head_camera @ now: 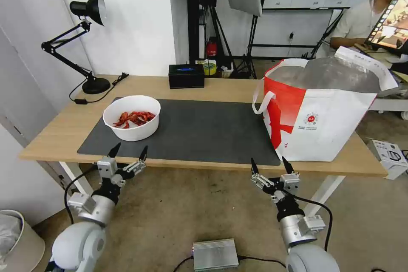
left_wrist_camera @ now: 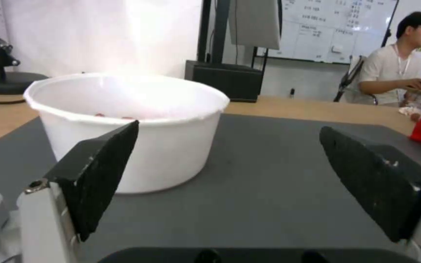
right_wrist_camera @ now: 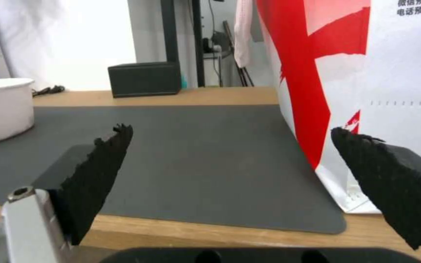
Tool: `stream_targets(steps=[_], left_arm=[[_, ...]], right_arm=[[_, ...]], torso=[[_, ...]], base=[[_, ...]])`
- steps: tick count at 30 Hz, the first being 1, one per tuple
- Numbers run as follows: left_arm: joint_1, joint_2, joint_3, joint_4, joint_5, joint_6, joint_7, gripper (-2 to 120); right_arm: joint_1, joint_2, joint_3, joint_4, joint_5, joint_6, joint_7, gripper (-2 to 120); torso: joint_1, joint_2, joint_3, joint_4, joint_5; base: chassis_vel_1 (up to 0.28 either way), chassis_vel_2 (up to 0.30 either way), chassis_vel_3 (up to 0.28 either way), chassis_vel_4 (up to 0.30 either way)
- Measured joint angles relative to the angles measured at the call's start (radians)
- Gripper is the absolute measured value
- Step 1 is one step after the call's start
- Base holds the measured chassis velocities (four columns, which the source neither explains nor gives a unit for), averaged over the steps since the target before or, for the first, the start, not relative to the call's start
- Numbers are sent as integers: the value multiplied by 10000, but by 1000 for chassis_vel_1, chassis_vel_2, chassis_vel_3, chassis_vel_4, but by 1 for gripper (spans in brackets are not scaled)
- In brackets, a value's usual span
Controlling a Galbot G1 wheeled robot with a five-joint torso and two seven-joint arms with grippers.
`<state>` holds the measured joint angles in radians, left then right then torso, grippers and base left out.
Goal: Pick up the trash from the table and place it into the takeout bag.
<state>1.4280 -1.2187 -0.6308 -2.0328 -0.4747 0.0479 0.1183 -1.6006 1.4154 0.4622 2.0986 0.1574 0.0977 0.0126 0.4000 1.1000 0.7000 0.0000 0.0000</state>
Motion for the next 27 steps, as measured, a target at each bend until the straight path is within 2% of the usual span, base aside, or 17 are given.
stream_targets(steps=[8, 11, 12, 17, 19, 20, 23, 24, 27], left_arm=[[-736, 574, 112, 32, -922, 882, -455, 100], [-1216, 924, 60, 83, -1948, 1477, -863, 100], [-1216, 924, 60, 83, -1948, 1477, -863, 100], [-1867, 1665, -166, 346, -2596, 2194, -1039, 100], [-2410, 2386, -193, 677, -2936, 2647, -1071, 100], [-2410, 2386, -193, 677, -2936, 2647, -1071, 100], [-3346, 3443, 128, 1536, -3199, 3067, -836, 100], [-3346, 3443, 128, 1536, -3199, 3067, -836, 100], [-4337, 4258, 796, 2534, -3442, 3296, -614, 100]], right_arm=[[3, -2, 1, 0, 1, 5, 1, 100], [4, -2, 2, 0, 3, 6, 1, 100], [4, -2, 2, 0, 3, 6, 1, 100], [4, -3, 2, 0, 5, 6, 1, 100], [4, -3, 1, 2, 6, 6, 0, 100], [4, -3, 1, 2, 6, 6, 0, 100], [4, -3, 3, 2, 8, 7, 2, 100], [4, -3, 3, 2, 8, 7, 2, 100], [5, -3, 2, 3, 8, 6, 0, 100]], torso=[[0, 0, 0, 0, 0], [1, -1, 0, 0, 0], [1, -1, 0, 0, 0], [1, 0, 0, 2, -2], [1, 0, 0, 2, -3], [1, 0, 0, 2, -3], [1, -1, 1, 0, -1], [1, -1, 1, 0, -1], [1, -1, 0, 0, 0]], base=[[0, 0, 0, 0], [0, 0, 0, 0], [0, 0, 0, 0], [0, 0, 0, 0], [0, 0, 0, 0], [0, 0, 0, 0], [0, 0, 0, 0], [0, 0, 0, 0], [0, 0, 0, 0]])
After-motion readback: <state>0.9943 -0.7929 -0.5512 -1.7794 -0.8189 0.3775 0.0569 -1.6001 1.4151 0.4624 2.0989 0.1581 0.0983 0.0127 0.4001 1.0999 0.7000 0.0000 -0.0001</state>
